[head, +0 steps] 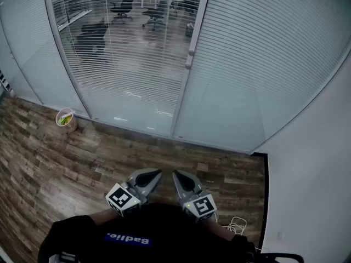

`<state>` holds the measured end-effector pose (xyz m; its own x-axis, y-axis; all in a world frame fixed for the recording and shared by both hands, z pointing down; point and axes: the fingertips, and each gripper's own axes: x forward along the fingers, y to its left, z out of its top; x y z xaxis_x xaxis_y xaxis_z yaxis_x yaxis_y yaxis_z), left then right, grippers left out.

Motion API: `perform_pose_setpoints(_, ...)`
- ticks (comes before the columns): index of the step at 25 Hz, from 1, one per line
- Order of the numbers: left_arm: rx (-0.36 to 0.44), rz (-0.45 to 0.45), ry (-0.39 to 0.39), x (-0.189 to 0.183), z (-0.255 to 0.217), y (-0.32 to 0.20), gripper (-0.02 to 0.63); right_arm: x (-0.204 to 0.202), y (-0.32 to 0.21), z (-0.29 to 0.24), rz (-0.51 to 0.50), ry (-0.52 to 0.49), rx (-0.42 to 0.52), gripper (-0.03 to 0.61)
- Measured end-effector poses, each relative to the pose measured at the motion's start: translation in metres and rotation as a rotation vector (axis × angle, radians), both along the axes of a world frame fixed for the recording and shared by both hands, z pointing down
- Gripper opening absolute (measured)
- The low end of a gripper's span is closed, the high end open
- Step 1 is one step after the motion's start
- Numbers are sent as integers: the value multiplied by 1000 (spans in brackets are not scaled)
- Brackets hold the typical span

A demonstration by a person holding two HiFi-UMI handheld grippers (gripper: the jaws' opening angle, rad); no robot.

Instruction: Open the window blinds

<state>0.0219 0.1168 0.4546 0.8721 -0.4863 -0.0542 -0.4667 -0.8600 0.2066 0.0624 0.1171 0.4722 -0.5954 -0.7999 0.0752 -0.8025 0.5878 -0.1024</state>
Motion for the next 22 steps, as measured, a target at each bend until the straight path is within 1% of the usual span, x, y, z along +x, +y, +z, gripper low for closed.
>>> perform_pose_setpoints(8, -9, -25, -7, 7, 4, -4, 0, 7, -4, 8, -29, 16, -2, 1)
perform_pose_setpoints(14, -25, -32, -2, 19, 10, -2, 0, 17, -3, 2, -33, -38, 18, 3)
perform_pose_setpoints(18, -27, -62, -26, 24, 16, -4, 0, 20, -7, 11, -67, -62, 5, 3)
perform_pose_setpoints(22, -36, -115, -34, 25, 17, -11, 0, 29, -13, 24, -89, -64, -28, 3)
